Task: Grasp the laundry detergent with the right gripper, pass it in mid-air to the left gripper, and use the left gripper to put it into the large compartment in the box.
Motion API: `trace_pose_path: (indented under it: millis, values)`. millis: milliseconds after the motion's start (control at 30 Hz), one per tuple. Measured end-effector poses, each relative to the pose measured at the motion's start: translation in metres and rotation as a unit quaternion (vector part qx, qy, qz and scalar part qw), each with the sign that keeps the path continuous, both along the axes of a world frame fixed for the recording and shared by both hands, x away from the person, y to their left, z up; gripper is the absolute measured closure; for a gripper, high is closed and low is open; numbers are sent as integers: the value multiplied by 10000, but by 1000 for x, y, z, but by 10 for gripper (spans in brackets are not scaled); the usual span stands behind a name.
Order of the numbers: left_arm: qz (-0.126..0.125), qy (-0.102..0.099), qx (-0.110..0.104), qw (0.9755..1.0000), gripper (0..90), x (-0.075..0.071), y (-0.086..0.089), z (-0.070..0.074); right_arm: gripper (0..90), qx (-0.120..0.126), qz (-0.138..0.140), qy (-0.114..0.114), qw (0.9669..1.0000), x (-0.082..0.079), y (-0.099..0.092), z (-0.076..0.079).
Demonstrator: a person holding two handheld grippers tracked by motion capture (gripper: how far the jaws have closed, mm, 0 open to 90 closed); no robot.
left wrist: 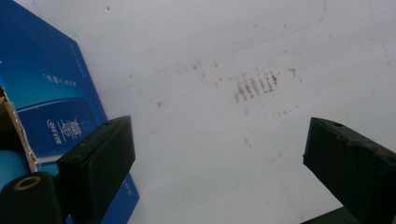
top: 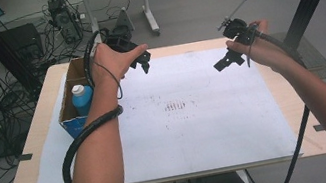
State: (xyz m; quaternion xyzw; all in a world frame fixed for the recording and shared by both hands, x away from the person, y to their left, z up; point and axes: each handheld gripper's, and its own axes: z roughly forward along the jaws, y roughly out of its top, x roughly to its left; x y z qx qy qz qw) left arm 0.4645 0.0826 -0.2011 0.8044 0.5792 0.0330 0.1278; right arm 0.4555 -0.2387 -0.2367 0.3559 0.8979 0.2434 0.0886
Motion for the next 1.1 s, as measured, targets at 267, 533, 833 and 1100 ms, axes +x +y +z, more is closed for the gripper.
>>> trace_pose_path:
  millis: [267,533,833,1100]
  values:
    - [-30,26,8,10000,94,1,-1,-4,67,1,11,20,10000,2,3,-1]
    - [-49,9,9,10000,93,0,-1,-4,67,14,8,7,10000,1,3,0]
    - [-6,-1,9,10000,92,-2,2,-5,67,12,-18,22,10000,0,1,-1]
    - [-32,-39,-52,10000,92,-3,4,-4,67,3,0,32,10000,0,3,-2]
